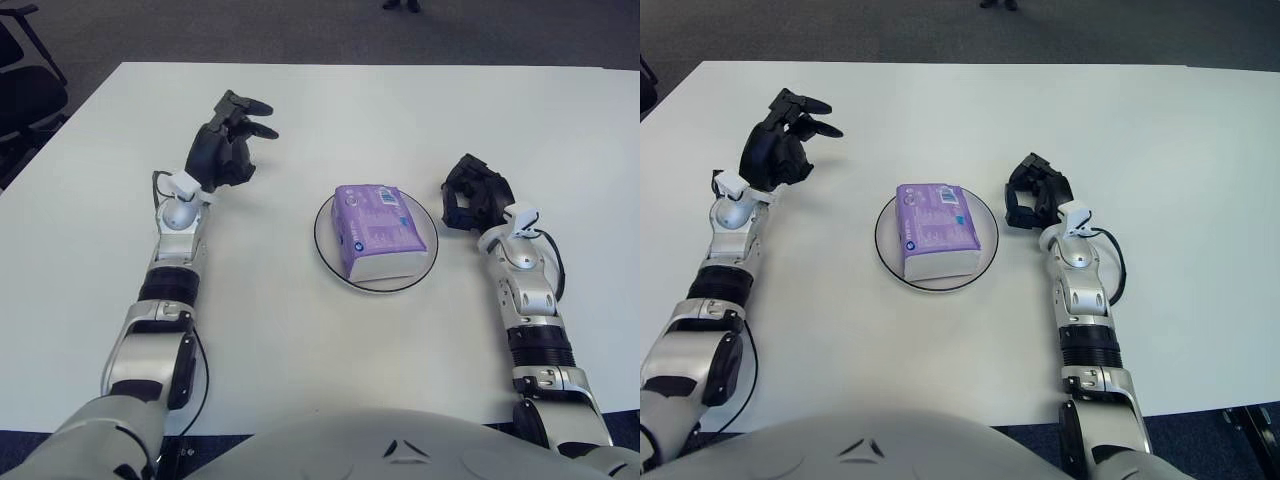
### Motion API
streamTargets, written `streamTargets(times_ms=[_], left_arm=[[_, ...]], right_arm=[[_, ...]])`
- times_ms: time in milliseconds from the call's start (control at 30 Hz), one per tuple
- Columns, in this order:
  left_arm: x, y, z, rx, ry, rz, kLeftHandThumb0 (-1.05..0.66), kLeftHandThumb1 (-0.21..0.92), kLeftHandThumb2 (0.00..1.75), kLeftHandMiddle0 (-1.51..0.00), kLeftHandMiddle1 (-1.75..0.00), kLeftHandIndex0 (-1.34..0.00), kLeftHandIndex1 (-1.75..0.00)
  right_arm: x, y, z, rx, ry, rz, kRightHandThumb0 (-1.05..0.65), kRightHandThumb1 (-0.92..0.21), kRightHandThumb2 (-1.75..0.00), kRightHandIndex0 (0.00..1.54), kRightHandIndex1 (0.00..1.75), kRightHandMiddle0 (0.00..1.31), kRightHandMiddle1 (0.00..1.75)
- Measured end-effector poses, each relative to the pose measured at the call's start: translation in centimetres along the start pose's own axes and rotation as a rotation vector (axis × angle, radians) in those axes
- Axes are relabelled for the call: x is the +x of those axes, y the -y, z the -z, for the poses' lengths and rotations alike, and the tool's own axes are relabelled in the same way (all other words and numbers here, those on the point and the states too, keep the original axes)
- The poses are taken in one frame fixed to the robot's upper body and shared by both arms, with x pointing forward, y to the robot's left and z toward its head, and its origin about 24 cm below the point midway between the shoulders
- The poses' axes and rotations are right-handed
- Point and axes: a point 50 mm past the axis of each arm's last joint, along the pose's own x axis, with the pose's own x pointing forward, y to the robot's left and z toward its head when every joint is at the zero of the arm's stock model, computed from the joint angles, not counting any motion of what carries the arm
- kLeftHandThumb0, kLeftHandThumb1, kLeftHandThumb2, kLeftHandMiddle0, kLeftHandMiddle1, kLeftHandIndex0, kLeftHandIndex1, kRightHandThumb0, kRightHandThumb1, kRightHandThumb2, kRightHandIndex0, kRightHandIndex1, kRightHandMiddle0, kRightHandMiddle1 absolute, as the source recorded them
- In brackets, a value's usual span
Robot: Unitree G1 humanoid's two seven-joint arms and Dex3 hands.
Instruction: Put the tissue paper into the plate.
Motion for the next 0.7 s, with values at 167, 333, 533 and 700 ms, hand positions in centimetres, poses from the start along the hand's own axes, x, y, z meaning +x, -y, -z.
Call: streamTargets(times_ms=[167, 333, 533, 700], left_arm=[[-0.8, 0.3, -0.3, -0.061, -0.011, -0.085, -0.63, 0.92, 0.88, -1.01, -1.74, -0.78, -1.74], [-1.3, 0.2, -0.7, -0.069, -0.025, -0.147, -0.55, 0.87, 0.88, -1.19, -1.75, -0.95, -1.75], [-2.2, 0.0, -0.3, -0.065, -0.08, -0.201, -0.51, 0.77, 0.99, -1.37, -1.75, -1.15, -1.75], [-2.8, 0.2, 0.0, -0.071, -0.131, -0.236, -0.49, 0.73, 1.03, -1.43, -1.75, -1.21, -1.75]], right_arm=[[0.0, 0.1, 0.1, 0.001, -0.001, 0.008, -0.48, -0.33, -1.3, 1.1, 1.75, 0.6, 1.75], [0.0, 0.0, 0.1, 0.006, -0.002, 0.009, -0.48, -0.33, -1.3, 1.1, 1.75, 0.6, 1.75], [0.0, 0.0, 0.1, 0.012, -0.004, 0.011, -0.48, -0.32, -1.31, 1.09, 1.75, 0.61, 1.75], [0.0, 0.0, 0.2, 0.013, -0.006, 0.014, -0.48, -0.33, -1.31, 1.09, 1.75, 0.61, 1.75]])
